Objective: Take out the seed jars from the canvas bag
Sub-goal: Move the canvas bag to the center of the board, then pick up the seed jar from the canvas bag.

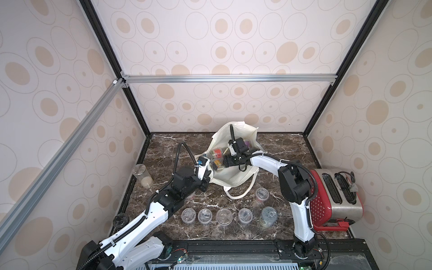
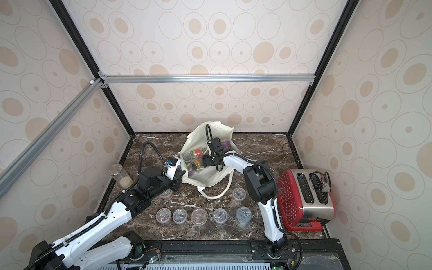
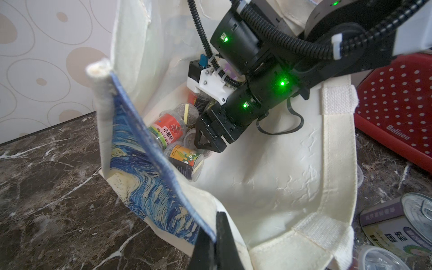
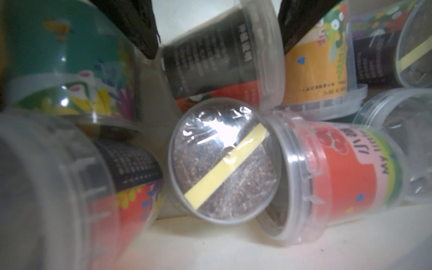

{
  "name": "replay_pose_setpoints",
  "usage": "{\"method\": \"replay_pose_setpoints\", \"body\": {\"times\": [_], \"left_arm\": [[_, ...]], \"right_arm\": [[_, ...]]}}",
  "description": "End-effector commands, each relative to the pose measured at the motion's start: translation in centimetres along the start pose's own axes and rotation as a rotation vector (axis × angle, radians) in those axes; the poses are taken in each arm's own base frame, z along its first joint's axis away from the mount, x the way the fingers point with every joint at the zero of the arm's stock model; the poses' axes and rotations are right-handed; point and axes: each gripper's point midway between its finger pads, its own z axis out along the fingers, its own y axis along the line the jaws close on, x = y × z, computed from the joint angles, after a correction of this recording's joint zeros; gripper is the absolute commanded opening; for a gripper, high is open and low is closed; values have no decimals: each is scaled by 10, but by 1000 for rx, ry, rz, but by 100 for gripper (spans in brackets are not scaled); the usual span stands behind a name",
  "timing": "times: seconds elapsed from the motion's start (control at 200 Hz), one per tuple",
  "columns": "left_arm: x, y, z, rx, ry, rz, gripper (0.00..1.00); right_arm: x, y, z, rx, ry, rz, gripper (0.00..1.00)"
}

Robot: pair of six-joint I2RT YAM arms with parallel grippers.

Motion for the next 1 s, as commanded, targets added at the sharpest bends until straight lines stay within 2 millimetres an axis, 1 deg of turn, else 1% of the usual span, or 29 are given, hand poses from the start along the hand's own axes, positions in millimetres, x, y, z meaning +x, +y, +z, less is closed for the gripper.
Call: {"method": "replay_pose_setpoints", "body": {"times": [0.0,0.12,0.175,0.22,0.25,0.33,0.38,0.465,0.525,0.735,0.9,0.995], "left_arm": [[-13,-2,-7,12,-51,35,2],[-12,-3,-8,15,-52,36,2],[-11,-3,-8,15,-51,37,2],[-11,-3,-7,14,-50,37,2],[-10,-3,-7,15,-49,38,2],[-10,-3,-7,12,-48,39,2],[-9,-2,-8,10,-48,40,2],[-10,-2,-9,7,-51,42,2],[-9,-1,-9,6,-50,43,2],[-9,-2,-8,10,-50,43,2],[-10,-3,-9,15,-52,46,2],[-11,-4,-10,17,-53,49,1]], "right_arm": [[9,22,7,-161,12,-48,77],[4,50,-6,-321,-24,-71,75],[3,58,-12,-372,-32,-67,75],[3,61,-15,-390,-39,-62,75],[2,61,-17,-390,-45,-58,75],[3,54,-17,-347,-58,-46,77],[3,45,-17,-293,-72,-39,80],[4,25,-15,-171,-76,-30,82],[7,16,-12,-113,-62,-29,83],[8,20,-2,-86,-44,-111,90],[12,27,14,-135,14,-134,90],[12,33,17,-161,35,-144,89]]}}
